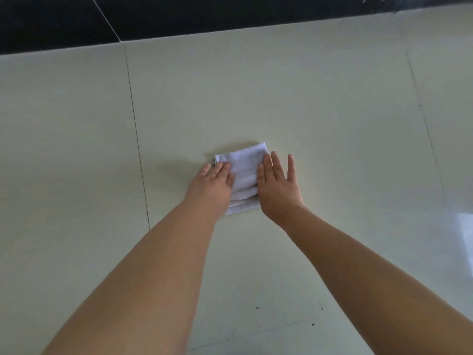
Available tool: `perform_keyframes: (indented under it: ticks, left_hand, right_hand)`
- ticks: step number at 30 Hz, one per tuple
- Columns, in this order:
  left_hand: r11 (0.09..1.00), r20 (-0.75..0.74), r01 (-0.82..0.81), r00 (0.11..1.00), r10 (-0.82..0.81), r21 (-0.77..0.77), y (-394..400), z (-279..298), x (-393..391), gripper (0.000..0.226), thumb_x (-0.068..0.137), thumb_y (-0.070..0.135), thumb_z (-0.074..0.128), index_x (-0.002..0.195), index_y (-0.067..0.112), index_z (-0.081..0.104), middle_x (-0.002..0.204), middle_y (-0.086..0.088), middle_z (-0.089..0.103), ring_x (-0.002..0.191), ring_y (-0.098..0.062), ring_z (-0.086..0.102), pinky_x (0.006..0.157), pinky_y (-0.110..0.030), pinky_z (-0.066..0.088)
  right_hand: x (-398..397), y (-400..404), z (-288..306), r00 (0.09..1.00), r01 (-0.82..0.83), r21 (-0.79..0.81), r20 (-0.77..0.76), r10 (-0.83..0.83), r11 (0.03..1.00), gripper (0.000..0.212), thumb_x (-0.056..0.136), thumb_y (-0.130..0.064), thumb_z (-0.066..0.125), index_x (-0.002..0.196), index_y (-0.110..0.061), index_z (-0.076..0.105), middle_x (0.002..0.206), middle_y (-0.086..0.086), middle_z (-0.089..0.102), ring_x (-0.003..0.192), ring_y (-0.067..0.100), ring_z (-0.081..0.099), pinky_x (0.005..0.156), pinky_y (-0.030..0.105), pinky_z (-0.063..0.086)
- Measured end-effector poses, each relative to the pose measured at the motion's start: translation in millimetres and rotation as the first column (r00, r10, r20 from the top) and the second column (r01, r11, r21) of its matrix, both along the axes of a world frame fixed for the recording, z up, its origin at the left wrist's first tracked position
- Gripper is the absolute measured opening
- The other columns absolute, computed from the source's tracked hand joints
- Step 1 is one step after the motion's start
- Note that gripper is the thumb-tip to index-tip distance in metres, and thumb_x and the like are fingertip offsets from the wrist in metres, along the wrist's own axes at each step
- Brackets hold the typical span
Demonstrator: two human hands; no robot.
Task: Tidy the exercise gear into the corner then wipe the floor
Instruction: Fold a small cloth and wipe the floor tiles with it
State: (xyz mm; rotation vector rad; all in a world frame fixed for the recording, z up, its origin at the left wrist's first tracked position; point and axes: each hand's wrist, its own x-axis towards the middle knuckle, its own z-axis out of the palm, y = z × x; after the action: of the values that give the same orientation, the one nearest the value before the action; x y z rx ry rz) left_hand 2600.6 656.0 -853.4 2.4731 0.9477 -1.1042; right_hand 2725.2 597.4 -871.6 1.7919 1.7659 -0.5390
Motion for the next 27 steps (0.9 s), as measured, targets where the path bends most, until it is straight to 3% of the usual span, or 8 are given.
perform_keyframes:
  ticks: [6,10,16,20,27]
  left_hand:
    - [1.000,0.051,-0.014,0.999,0.012,0.023,-3.7,-5.6,1.6,0.052,0.103,0.018,0.021,0.150,0.002,0.008,0.159,-0.016,0.000,0.149,-0.026,0.002,0.121,-0.033,-0.002]
    - [1.000,0.114,0.021,0.993,-0.023,0.023,-0.2,-6.6,-9.0,0.055,0.102,0.021,0.025,0.151,0.004,0.008,0.160,-0.013,0.000,0.149,-0.024,0.002,0.121,-0.032,-0.001]
    - [0.998,0.125,0.030,0.992,-0.035,0.046,-0.8,-11.4,-7.7,0.056,0.100,0.022,0.028,0.151,0.006,0.009,0.160,-0.011,0.000,0.149,-0.022,0.002,0.121,-0.032,0.002]
    - [0.997,0.105,0.012,0.994,-0.021,0.081,-4.9,-13.6,-4.0,0.057,0.100,0.024,0.028,0.151,0.006,0.009,0.160,-0.012,0.001,0.149,-0.022,0.004,0.121,-0.032,0.003]
    - [0.973,0.073,-0.162,0.986,0.151,0.166,-9.0,-20.9,31.9,0.061,0.101,0.031,0.030,0.150,0.004,0.008,0.159,-0.015,0.004,0.148,-0.025,0.006,0.120,-0.031,0.008]
  right_hand:
    - [3.0,8.2,11.6,0.988,-0.108,-0.076,0.099,0.115,0.991,0.060,0.101,-0.021,0.024,0.147,0.003,-0.004,0.157,0.020,-0.006,0.147,0.033,-0.009,0.116,0.050,-0.010]
    - [-7.6,6.3,15.3,0.996,0.024,-0.075,0.090,-0.017,0.997,0.058,0.101,-0.019,0.024,0.148,0.000,-0.004,0.158,0.016,-0.007,0.147,0.028,-0.009,0.118,0.044,-0.010]
    - [-4.4,-10.4,12.2,0.996,-0.005,-0.042,0.094,0.009,0.999,0.057,0.101,-0.018,0.024,0.149,-0.002,-0.002,0.159,0.011,-0.005,0.148,0.026,-0.009,0.118,0.042,-0.010]
    - [8.1,-7.9,8.2,0.988,-0.109,-0.006,0.105,0.109,0.994,0.058,0.101,-0.022,0.027,0.149,-0.002,0.001,0.159,0.011,-0.004,0.148,0.026,-0.009,0.117,0.048,-0.011]
    - [53.9,21.6,0.4,0.948,-0.304,0.076,0.124,0.294,0.949,0.061,0.101,-0.034,0.027,0.150,-0.008,0.002,0.160,0.006,-0.001,0.148,0.023,-0.007,0.114,0.056,-0.009]
